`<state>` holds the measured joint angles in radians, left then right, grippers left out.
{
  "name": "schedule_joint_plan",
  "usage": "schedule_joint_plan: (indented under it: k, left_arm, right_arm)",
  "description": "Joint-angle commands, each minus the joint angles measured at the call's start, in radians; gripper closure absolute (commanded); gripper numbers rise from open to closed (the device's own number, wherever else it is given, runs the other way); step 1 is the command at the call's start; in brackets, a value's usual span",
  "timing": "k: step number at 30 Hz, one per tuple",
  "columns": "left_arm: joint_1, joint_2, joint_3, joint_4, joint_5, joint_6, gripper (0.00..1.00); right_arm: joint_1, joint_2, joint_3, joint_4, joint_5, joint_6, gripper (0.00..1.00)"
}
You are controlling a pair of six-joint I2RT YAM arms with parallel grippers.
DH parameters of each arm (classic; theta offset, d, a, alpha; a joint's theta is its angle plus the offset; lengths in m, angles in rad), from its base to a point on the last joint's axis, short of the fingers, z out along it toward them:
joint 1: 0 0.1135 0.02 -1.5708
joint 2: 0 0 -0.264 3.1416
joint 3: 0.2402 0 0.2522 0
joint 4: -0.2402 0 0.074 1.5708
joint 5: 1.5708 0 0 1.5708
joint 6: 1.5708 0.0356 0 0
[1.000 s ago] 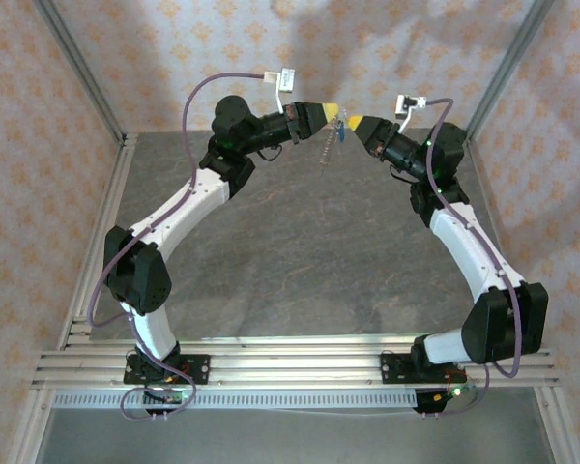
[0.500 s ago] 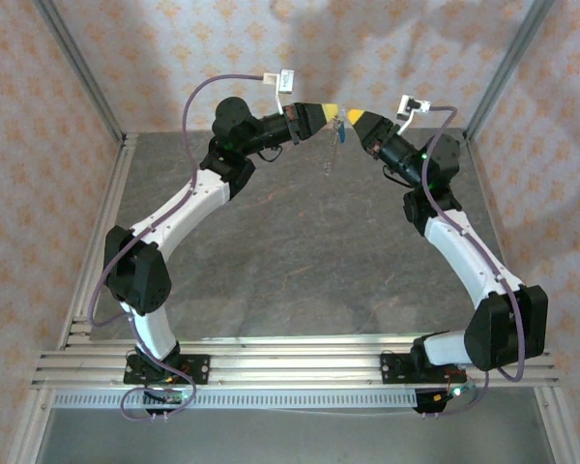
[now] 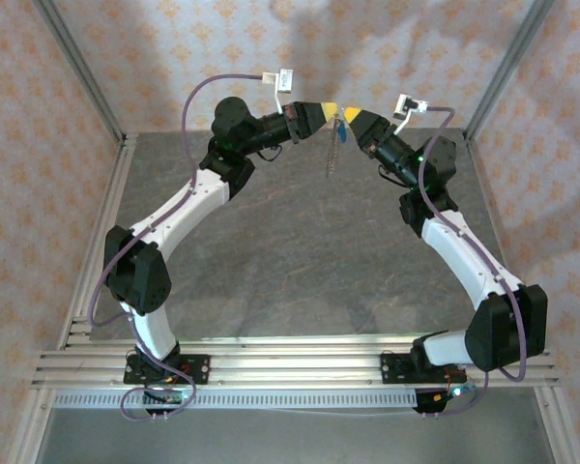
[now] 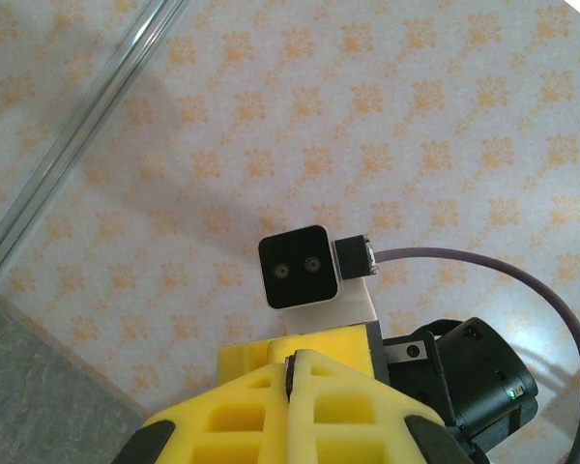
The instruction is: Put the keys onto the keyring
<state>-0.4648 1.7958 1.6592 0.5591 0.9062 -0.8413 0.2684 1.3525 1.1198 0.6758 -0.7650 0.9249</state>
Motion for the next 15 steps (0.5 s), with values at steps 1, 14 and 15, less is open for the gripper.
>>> schedule_joint_plan:
  k: [1, 14, 15]
  left_arm:
    - [-0.011, -0.038, -0.008, 0.061, -0.008, -0.013, 1.0]
    - [-0.011, -0.035, -0.006, 0.057, -0.015, -0.01, 1.0]
    - [-0.011, -0.035, -0.005, 0.058, -0.015, -0.009, 1.0]
  right_arm:
    - [0.016, -0.021, -0.002, 0.079, -0.004, 0.006, 0.81]
    - [0.016, -0.067, -0.061, 0.104, 0.083, 0.016, 0.81]
    - [0.017, -0.067, -0.064, 0.11, 0.084, 0.019, 0.81]
